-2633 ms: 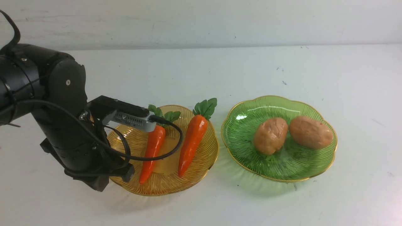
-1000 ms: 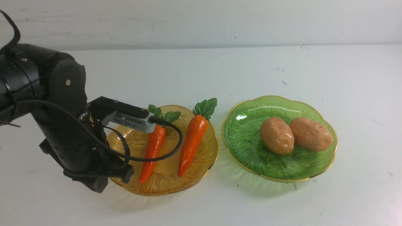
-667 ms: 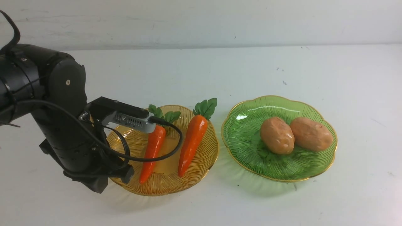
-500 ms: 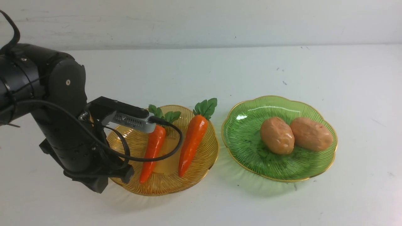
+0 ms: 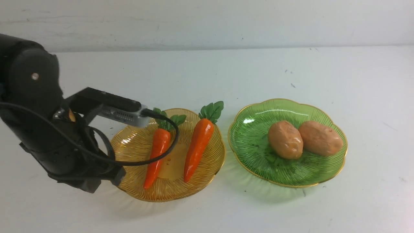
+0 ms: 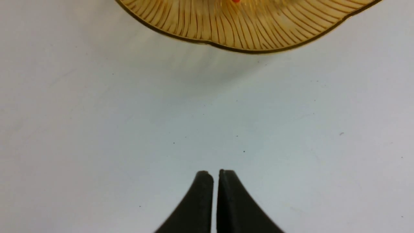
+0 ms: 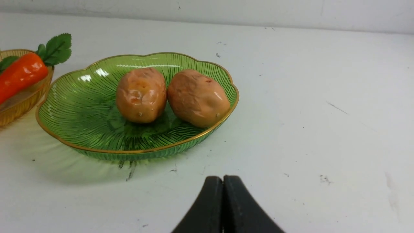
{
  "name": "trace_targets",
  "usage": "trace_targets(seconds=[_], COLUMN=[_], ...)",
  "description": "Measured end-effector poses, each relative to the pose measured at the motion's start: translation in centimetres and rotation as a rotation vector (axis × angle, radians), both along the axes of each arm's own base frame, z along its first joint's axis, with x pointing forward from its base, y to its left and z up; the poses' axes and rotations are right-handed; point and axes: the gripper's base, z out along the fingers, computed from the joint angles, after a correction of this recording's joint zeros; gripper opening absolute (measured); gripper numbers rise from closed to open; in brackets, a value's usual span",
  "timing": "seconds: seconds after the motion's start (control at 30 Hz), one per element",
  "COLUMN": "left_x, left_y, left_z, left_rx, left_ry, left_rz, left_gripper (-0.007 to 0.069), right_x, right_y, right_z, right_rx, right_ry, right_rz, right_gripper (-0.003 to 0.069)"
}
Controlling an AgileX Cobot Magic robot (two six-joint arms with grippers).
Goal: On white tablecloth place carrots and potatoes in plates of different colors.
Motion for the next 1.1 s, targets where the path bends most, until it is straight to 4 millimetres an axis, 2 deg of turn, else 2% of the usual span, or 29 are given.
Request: trace_targets(seconds=[0.1, 0.13, 0.23, 0.37, 0.53, 0.63, 0.73, 1.1], left_x=[-2.9, -3.1, -7.0, -11.7, -16.2, -17.6, -18.5, -19.0], left_y=[1.1, 1.1, 2.5, 4.1, 5.1, 5.3, 5.7, 5.9], left_z=[3.1, 3.2, 4.4, 3.1, -0.4, -1.5, -1.9, -2.8], left_rx=[-0.046, -0.048, -0.088, -0.167, -0.376, -0.524, -0.596, -0.578], left_ry=[-0.126, -0.131, -0.233, -0.417, -0.694, -0.872, -0.989, -1.017], left_rz=[0.0, 0.0, 0.0, -0.004, 0.014, 0.054, 0.072, 0.049], left_gripper=[0.0007, 0.0007, 0.0007, 0.0007, 0.0007, 0.0007, 0.0007, 0.0007], right_x=[0.0, 0.0, 0.0, 0.0, 0.0, 0.0, 0.0, 0.0], right_y=[0.0, 0.0, 0.0, 0.0, 0.0, 0.0, 0.0, 0.0], right_z=[0.0, 0.0, 0.0, 0.0, 0.0, 0.0, 0.0, 0.0], right_rx=[-0.004, -0.005, -0.005, -0.005, -0.005, -0.005, -0.006, -0.006], right_ry=[-0.002, -0.002, -0.003, -0.003, -0.003, -0.003, -0.003, -0.003], right_rz=[0.0, 0.0, 0.0, 0.0, 0.0, 0.0, 0.0, 0.0], right_gripper=[-0.0015, -0.0015, -0.0015, -0.0015, -0.0015, -0.0015, -0.0015, -0.0015])
